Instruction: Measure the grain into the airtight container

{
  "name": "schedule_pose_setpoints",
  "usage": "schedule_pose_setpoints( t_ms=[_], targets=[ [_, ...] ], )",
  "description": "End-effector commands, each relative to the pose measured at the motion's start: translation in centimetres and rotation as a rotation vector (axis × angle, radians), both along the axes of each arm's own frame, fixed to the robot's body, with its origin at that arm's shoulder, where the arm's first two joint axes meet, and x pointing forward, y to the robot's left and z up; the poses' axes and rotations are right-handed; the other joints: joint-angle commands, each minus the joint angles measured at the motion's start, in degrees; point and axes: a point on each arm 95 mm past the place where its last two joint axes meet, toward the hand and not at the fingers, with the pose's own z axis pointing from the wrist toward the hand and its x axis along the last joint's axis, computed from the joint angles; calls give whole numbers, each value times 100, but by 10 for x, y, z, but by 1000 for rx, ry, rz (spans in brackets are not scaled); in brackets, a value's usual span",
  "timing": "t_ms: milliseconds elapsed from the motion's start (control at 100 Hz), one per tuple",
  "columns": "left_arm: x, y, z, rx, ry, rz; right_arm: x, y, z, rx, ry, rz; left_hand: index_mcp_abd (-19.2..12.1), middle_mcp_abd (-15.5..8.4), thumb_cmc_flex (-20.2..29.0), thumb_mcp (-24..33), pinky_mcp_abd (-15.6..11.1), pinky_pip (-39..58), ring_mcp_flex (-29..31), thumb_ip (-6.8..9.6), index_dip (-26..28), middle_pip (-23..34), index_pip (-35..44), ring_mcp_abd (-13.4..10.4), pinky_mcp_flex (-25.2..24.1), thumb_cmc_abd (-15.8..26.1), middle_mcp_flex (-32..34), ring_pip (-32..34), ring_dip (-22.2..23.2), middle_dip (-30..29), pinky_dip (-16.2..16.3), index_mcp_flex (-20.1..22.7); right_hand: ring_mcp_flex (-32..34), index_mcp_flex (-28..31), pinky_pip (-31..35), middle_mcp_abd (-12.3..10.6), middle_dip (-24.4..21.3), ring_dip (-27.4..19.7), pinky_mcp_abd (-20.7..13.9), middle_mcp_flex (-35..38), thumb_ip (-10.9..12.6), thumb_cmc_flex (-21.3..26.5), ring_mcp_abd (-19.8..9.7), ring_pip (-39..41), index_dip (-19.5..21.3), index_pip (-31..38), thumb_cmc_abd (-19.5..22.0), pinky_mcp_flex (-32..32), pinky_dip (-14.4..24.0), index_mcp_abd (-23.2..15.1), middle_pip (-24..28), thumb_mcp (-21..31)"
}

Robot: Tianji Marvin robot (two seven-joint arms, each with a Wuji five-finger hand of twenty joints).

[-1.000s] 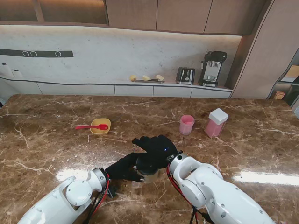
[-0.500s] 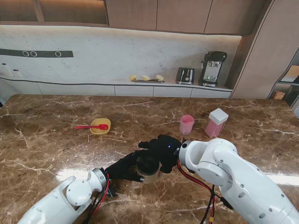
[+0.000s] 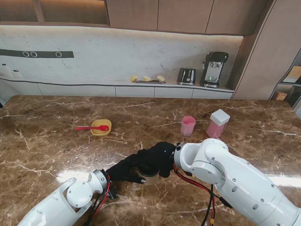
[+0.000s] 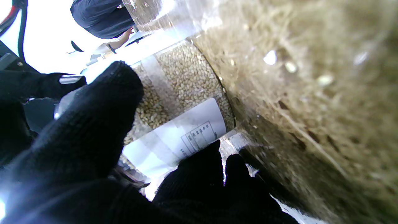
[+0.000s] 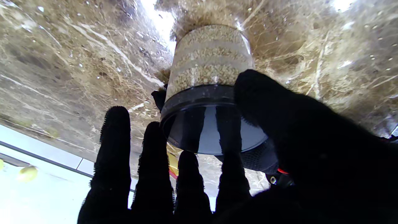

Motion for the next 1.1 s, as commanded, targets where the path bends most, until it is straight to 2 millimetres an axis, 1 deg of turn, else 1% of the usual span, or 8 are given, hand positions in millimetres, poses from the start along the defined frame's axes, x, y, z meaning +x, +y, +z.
schedule_pose_setpoints(
  t_ms=[0, 70, 220, 410, 480, 620, 820, 1090],
  targets=[
    [-17, 8, -25, 51, 76, 1, -2, -1, -9, -21, 39, -11, -2957, -115, 128, 77, 2865, 1086, 164, 274, 39, 0, 4091, 957, 474, 403, 106, 109, 114, 23, 320, 382, 296, -251, 256, -144, 266, 244, 44, 69, -153, 36, -221, 227, 671, 252, -37, 183, 200, -224, 294, 334],
    [-17, 8, -25, 50, 78, -1, -2, 1, -13, -15, 43, -11, -2969, -122, 130, 76, 2863, 1085, 149, 274, 81, -5, 4145, 962, 468, 408, 95, 102, 111, 22, 316, 360, 534, -132, 458, -245, 599, 514, -39, 215, -190, 53, -321, 519, 1085, 489, -67, 415, 268, -328, 684, 516],
    [-17, 8, -26, 48, 77, 0, -4, 3, -17, 11, 37, -16, -2945, -118, 122, 72, 2863, 1086, 152, 277, 112, -7, 4174, 955, 468, 412, 97, 102, 110, 22, 312, 336, 963, 210, 892, -423, 1143, 941, -200, 556, -256, 111, -436, 1152, 1472, 774, 297, 869, 357, -466, 1367, 369],
    [-18, 8, -26, 48, 80, 1, -6, 4, -25, 45, 46, -53, -2950, -111, 120, 83, 2864, 1090, 153, 281, 126, -5, 4174, 953, 469, 421, 108, 100, 107, 21, 307, 330, 1362, 501, 1213, -477, 1351, 1131, -275, 953, -300, -350, -431, 1586, 1565, 856, 786, 1139, 374, -401, 1646, -56],
    [-17, 7, -26, 48, 80, -3, -7, 6, -28, 61, 40, -74, -2964, -119, 121, 77, 2859, 1088, 153, 279, 123, -7, 4165, 960, 467, 418, 107, 100, 106, 20, 303, 332, 1543, 662, 1401, -455, 1387, 1185, -335, 1146, -284, -548, -418, 1755, 1563, 871, 1159, 1276, 362, -330, 1694, -285],
    [-17, 7, -26, 48, 81, -8, -10, 9, -34, 103, 19, -129, -2981, -109, 122, 72, 2867, 1082, 154, 278, 99, -5, 4128, 959, 460, 423, 123, 102, 106, 20, 297, 356, 1837, 1056, 1679, -407, 1412, 1221, -271, 1640, -261, -930, -331, 1961, 1539, 962, 1653, 1428, 322, -243, 1797, -688],
    [-17, 7, -26, 50, 81, -6, -14, 14, -40, 167, -19, -217, -2996, -90, 131, 85, 2867, 1067, 165, 274, 31, 1, 4039, 980, 448, 406, 168, 105, 106, 20, 286, 412, 2044, 1544, 1836, -337, 1469, 1184, -210, 2218, -191, -1442, -170, 1993, 1479, 1167, 1702, 1498, 244, -113, 1932, -920],
    [-17, 8, -26, 52, 85, -12, -20, 21, -52, 244, -74, -343, -3089, -96, 153, 59, 2870, 1047, 152, 262, 3, -2, 4017, 980, 441, 428, 187, 103, 107, 21, 280, 432, 2477, 1952, 2279, -314, 1709, 1243, -257, 2839, -125, -1694, -211, 2311, 1361, 1642, 1688, 1788, 163, 64, 2268, -869]
  ],
)
